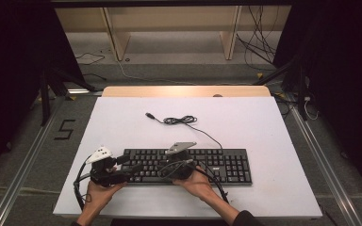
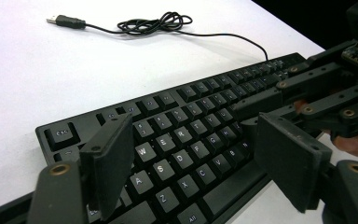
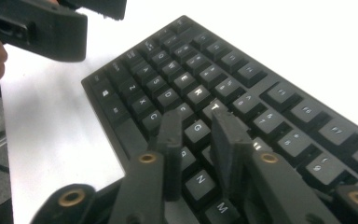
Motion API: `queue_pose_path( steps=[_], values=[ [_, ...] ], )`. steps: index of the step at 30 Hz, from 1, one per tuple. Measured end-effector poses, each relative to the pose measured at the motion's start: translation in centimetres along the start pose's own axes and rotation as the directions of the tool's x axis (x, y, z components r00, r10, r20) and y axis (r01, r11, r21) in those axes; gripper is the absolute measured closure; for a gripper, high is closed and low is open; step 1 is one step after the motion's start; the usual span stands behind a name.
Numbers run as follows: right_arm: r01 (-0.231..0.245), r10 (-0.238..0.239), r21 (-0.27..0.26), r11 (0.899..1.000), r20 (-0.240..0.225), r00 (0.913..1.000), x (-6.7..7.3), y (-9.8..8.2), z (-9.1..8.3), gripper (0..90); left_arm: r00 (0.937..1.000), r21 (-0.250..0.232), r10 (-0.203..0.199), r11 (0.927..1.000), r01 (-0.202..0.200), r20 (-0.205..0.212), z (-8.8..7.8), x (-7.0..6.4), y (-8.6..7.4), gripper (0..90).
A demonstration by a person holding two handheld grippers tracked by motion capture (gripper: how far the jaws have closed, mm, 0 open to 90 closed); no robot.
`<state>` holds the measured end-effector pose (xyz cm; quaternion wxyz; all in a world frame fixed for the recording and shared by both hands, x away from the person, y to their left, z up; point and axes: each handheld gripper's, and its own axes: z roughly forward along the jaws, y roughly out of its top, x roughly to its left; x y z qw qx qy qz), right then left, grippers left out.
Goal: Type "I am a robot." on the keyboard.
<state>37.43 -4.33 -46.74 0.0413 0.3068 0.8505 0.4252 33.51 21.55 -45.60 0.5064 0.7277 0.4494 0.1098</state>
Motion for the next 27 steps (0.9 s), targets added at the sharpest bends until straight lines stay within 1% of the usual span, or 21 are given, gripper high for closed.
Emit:
queue_pose_path(
  steps=[1,2,4,6,9,12,15,18,21,23,27],
  values=[
    [-0.003,0.003,-0.004,1.0,0.0,1.0,0.0,0.0,-0.1,73.0,1.0,0.0,0.0,1.0,0.0,0.0,0.0,0.0,0.0,28.0],
    [-0.003,0.003,-0.012,1.0,0.0,1.0,-0.1,0.1,-0.3,70.0,1.0,-0.001,0.0,1.0,0.0,0.001,0.0,0.0,0.0,28.0],
    [-0.007,0.007,-0.018,1.0,-0.002,1.0,-0.3,0.1,-0.6,60.7,1.0,-0.001,0.0,1.0,0.0,0.0,0.0,0.0,0.0,28.0],
    [-0.014,0.014,-0.023,1.0,-0.004,0.9999,-0.5,0.2,-0.9,56.4,1.0,-0.001,-0.001,1.0,0.001,0.001,0.0,0.0,0.0,28.0],
    [-0.019,0.02,-0.034,0.999,0.012,0.9997,-0.9,0.2,-1.3,47.2,1.0,-0.002,0.001,1.0,-0.001,0.002,0.0,0.0,0.0,28.0],
    [-0.029,0.029,-0.036,0.999,0.016,0.9994,-1.3,0.3,-1.8,41.2,1.0,-0.002,0.003,1.0,-0.003,0.002,-0.1,0.0,0.0,27.9],
    [-0.035,0.036,-0.049,0.998,0.026,0.999,-1.8,0.3,-2.4,38.7,1.0,-0.006,0.003,1.0,-0.003,0.003,-0.1,0.0,0.0,27.8],
    [-0.037,0.039,-0.059,0.998,0.032,0.9987,-2.3,0.4,-3.0,37.7,1.0,-0.008,0.003,1.0,-0.003,0.004,-0.1,0.0,0.0,27.8],
    [-0.044,0.047,-0.063,0.997,0.044,0.9979,-2.8,0.4,-3.4,38.8,1.0,-0.008,0.004,1.0,-0.003,0.006,-0.1,0.0,0.0,27.8],
    [-0.048,0.051,-0.065,0.997,0.052,0.9973,-3.1,0.4,-3.7,42.1,1.0,-0.009,0.004,0.9999,-0.004,0.006,-0.1,0.0,0.0,27.8],
    [-0.049,0.053,-0.056,0.997,0.066,0.9964,-3.4,0.3,-3.8,57.8,1.0,-0.01,0.005,0.9999,-0.005,0.006,-0.1,0.0,0.0,27.7]
  ],
)
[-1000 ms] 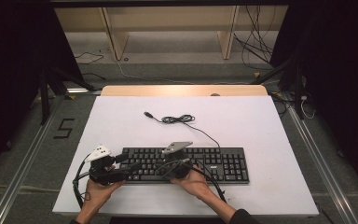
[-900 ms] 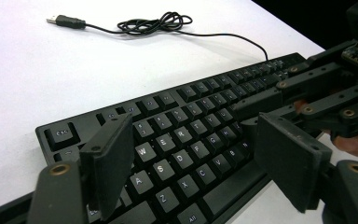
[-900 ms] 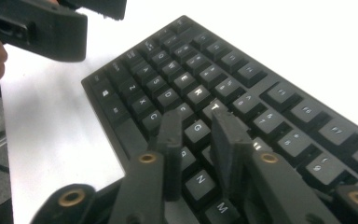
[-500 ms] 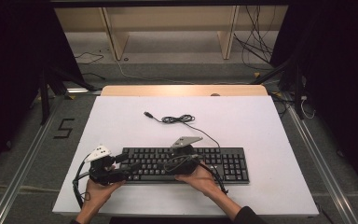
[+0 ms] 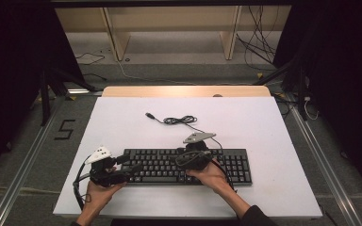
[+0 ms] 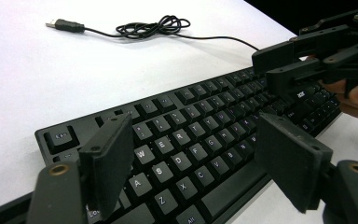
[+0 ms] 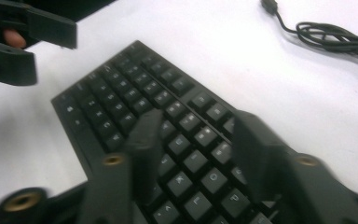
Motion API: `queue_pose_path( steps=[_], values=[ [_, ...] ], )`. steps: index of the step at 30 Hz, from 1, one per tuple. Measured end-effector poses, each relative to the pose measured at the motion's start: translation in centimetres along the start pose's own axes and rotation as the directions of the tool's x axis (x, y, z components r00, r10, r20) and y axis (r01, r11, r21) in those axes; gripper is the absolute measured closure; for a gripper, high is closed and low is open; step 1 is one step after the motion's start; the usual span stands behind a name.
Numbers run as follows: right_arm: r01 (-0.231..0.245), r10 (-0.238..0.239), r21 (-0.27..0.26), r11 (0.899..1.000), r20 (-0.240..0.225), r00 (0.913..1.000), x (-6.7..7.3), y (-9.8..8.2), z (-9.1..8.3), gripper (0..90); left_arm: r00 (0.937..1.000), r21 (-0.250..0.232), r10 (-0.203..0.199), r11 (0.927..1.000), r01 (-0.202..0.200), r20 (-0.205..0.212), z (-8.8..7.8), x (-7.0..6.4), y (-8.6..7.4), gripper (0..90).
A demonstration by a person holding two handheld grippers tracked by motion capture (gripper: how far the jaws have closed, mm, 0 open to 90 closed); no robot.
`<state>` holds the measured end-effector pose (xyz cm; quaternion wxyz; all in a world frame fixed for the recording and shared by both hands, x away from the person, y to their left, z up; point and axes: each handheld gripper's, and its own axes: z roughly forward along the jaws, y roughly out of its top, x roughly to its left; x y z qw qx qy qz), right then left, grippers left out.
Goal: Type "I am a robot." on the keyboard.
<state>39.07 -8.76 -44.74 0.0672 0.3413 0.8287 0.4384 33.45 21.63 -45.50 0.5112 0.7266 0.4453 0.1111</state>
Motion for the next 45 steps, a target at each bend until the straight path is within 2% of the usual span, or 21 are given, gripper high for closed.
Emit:
queue_pose_path(
  steps=[5,9,12,17,30,34,39,41,44,45],
  values=[
    [-0.001,0.0,0.021,1.0,0.024,0.9997,-0.2,-0.1,0.2,75.6,1.0,0.0,-0.001,1.0,0.001,0.0,0.0,0.0,0.0,27.7],
    [-0.002,0.0,0.041,0.999,0.042,0.9991,-0.4,-0.3,0.3,85.7,1.0,0.001,0.0,1.0,0.0,-0.001,0.0,0.0,0.0,27.8],
    [0.003,-0.006,0.064,0.998,0.054,0.9985,-0.5,-0.4,0.6,90.0,1.0,0.001,-0.001,1.0,0.001,-0.002,0.0,0.0,0.0,27.8],
    [0.004,-0.01,0.097,0.995,0.064,0.9979,-0.5,-0.7,1.2,90.0,1.0,0.002,0.0,1.0,0.0,-0.003,0.0,0.0,0.0,27.8],
    [0.015,-0.026,0.145,0.989,0.078,0.9966,-0.4,-1.3,2.5,90.0,1.0,0.003,-0.001,1.0,0.001,-0.003,0.0,0.0,0.0,27.9],
    [0.031,-0.045,0.14,0.99,0.097,0.9942,-0.1,-1.5,2.6,90.0,1.0,0.004,0.001,1.0,-0.001,-0.003,0.0,0.0,0.0,27.9],
    [0.008,-0.021,0.137,0.991,0.095,0.9953,-0.2,-1.4,2.5,90.0,1.0,0.004,-0.001,1.0,0.001,-0.004,0.0,0.0,0.0,27.8],
    [-0.005,-0.004,0.118,0.993,0.076,0.9971,-0.3,-1.4,2.3,86.1,1.0,0.004,-0.002,1.0,0.002,-0.003,0.0,0.1,0.0,27.8],
    [-0.012,0.006,0.088,0.996,0.072,0.9974,-0.2,-1.3,1.8,82.2,1.0,0.003,-0.007,1.0,0.007,-0.003,0.0,0.1,0.0,27.8],
    [-0.014,0.009,0.076,0.997,0.066,0.9978,-0.2,-1.2,1.6,77.9,1.0,0.003,-0.008,1.0,0.008,-0.004,0.0,0.1,0.0,27.9]
  ],
)
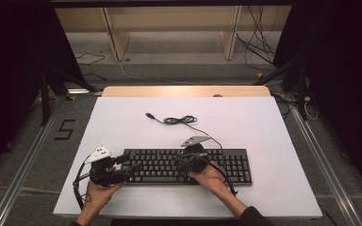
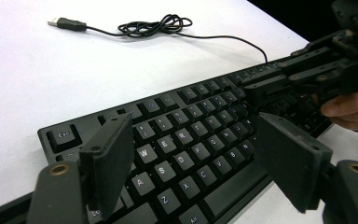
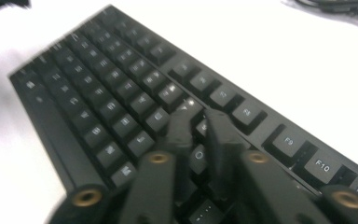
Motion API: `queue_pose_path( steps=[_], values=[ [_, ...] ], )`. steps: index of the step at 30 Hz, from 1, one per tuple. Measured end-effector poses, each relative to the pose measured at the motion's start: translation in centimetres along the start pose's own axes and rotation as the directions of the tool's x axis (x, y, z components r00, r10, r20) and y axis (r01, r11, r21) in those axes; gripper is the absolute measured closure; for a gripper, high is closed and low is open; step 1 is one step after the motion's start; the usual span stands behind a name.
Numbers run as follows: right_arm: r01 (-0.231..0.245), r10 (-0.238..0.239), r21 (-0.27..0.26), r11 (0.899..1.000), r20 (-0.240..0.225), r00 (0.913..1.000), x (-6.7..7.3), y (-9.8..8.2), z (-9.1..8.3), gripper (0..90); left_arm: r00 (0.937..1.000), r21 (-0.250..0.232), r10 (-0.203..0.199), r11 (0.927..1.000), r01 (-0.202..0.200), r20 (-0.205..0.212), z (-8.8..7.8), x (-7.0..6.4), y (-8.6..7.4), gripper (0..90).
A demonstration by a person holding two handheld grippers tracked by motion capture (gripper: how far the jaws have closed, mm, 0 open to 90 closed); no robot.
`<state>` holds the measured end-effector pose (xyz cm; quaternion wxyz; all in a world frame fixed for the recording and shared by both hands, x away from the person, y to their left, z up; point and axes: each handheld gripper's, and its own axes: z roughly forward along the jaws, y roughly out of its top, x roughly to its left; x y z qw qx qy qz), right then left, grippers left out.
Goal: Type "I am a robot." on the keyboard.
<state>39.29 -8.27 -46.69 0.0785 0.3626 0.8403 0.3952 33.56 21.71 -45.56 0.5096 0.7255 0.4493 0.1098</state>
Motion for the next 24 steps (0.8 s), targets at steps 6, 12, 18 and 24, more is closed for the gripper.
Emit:
queue_pose_path(
  steps=[6,12,18,24],
  values=[
    [-0.007,0.005,-0.059,0.998,-0.035,0.9994,0.2,0.0,-1.3,60.1,1.0,0.01,0.007,0.9999,-0.007,-0.003,0.2,-0.1,0.0,28.8],
    [-0.006,0.0,-0.103,0.995,-0.066,0.9978,0.6,-0.2,-2.5,46.0,0.9998,0.024,0.017,0.9996,-0.017,-0.011,0.5,-0.2,0.2,37.2],
    [-0.007,-0.005,-0.139,0.99,-0.082,0.9966,0.7,-0.9,-3.6,41.8,0.9994,0.053,0.031,0.9982,-0.03,-0.015,1.3,-0.3,0.5,51.1],
    [-0.01,-0.004,-0.152,0.988,-0.089,0.996,0.9,-1.6,-4.2,39.0,0.9977,0.1,0.067,0.9928,-0.065,-0.009,2.5,-0.7,0.8,67.5]
  ],
)
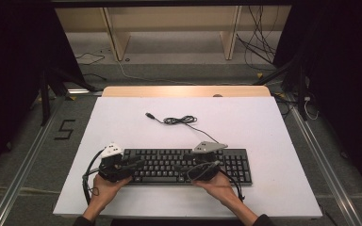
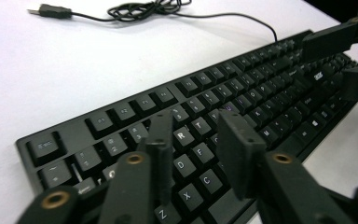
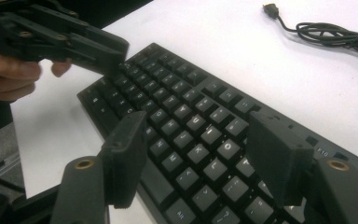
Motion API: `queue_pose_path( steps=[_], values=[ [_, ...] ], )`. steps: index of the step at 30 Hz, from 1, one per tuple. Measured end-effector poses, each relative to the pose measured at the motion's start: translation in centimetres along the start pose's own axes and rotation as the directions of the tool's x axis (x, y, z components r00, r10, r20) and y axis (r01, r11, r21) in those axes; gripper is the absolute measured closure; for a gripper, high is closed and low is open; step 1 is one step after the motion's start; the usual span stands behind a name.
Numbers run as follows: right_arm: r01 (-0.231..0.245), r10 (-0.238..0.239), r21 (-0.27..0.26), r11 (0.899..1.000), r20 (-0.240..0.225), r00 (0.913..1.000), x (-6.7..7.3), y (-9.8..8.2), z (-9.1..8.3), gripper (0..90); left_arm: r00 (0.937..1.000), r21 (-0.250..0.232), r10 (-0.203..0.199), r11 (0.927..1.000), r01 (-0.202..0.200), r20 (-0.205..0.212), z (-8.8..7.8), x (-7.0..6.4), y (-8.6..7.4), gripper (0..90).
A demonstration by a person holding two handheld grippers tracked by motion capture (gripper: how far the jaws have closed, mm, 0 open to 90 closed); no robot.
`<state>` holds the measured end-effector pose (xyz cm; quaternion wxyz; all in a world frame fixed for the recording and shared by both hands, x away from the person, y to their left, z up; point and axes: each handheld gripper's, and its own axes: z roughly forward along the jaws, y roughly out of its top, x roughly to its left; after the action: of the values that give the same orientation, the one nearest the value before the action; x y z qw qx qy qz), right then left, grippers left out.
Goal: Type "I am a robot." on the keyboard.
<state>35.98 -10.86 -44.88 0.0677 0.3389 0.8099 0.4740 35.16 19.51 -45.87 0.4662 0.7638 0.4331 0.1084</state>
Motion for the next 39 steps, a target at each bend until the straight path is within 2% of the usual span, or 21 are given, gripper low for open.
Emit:
queue_pose_path(
  steps=[10,18,22,27,39],
  values=[
    [-0.004,0.004,0.001,1.0,-0.009,1.0,0.3,-0.6,-0.6,37.7,0.9988,0.056,0.046,0.9973,-0.047,0.017,2.0,-0.3,0.9,88.7],
    [0.0,-0.001,-0.005,1.0,-0.018,0.9998,0.7,-0.8,-0.9,36.0,0.9989,0.093,0.035,0.995,-0.038,0.032,3.4,-0.4,1.5,88.9],
    [0.0,0.0,-0.004,1.0,-0.019,0.9998,0.8,-0.9,-1.0,35.5,0.9981,0.115,0.044,0.9922,-0.049,0.043,4.2,-0.6,1.9,89.0],
    [0.002,-0.002,-0.005,1.0,-0.021,0.9998,0.8,-1.0,-1.1,35.5,0.9978,0.139,0.054,0.9885,-0.059,0.039,5.1,-1.0,2.2,88.9],
    [0.003,-0.003,-0.006,1.0,-0.024,0.9997,0.9,-1.1,-1.2,35.6,0.9981,0.182,0.059,0.9814,-0.061,0.017,5.9,-0.8,1.8,89.0]
  ],
)
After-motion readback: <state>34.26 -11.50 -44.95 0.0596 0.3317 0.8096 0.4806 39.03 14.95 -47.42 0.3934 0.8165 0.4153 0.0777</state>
